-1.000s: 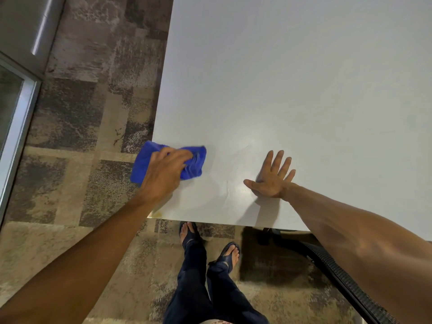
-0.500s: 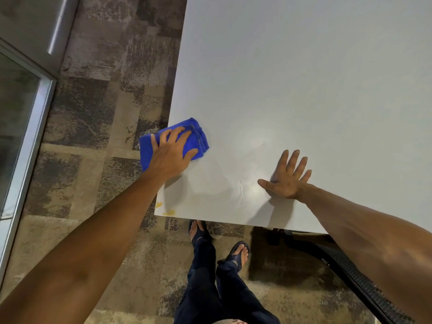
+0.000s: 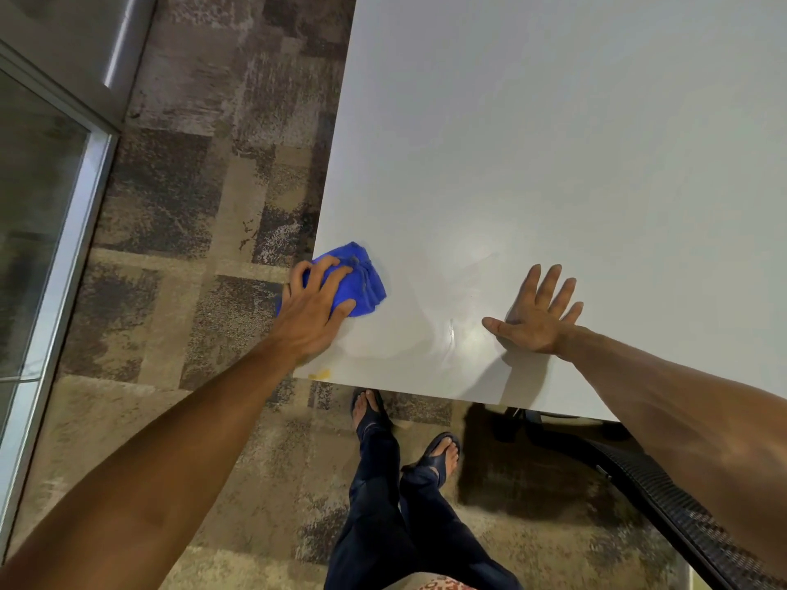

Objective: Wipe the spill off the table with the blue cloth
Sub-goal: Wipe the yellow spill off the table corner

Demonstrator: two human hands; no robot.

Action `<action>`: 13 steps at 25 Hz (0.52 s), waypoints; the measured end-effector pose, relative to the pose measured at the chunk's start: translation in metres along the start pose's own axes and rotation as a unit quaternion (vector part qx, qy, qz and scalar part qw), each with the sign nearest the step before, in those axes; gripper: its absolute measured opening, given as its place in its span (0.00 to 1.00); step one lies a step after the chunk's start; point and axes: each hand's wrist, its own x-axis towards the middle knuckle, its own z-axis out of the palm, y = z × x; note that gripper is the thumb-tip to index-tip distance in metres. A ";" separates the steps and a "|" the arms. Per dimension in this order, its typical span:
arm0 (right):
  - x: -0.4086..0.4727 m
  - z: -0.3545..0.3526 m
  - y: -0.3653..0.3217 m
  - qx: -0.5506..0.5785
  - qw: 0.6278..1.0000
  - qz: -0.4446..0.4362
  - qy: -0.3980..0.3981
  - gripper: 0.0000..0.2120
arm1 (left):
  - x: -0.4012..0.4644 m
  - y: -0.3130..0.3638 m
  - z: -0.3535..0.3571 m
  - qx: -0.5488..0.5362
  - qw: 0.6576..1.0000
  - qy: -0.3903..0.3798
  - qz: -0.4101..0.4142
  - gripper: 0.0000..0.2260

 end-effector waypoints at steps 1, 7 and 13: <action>0.000 0.001 0.001 0.001 1.000 -0.002 0.004 0.64 | -0.009 0.001 0.003 0.003 1.000 -0.006 -0.006 0.24; -0.003 0.001 0.001 -0.002 1.000 -0.006 0.003 0.63 | -0.057 0.008 0.014 0.057 0.998 -0.030 0.000 0.22; -0.008 0.000 -0.003 -0.003 1.000 -0.006 0.001 0.63 | -0.108 0.012 0.023 0.076 0.997 -0.027 0.000 0.18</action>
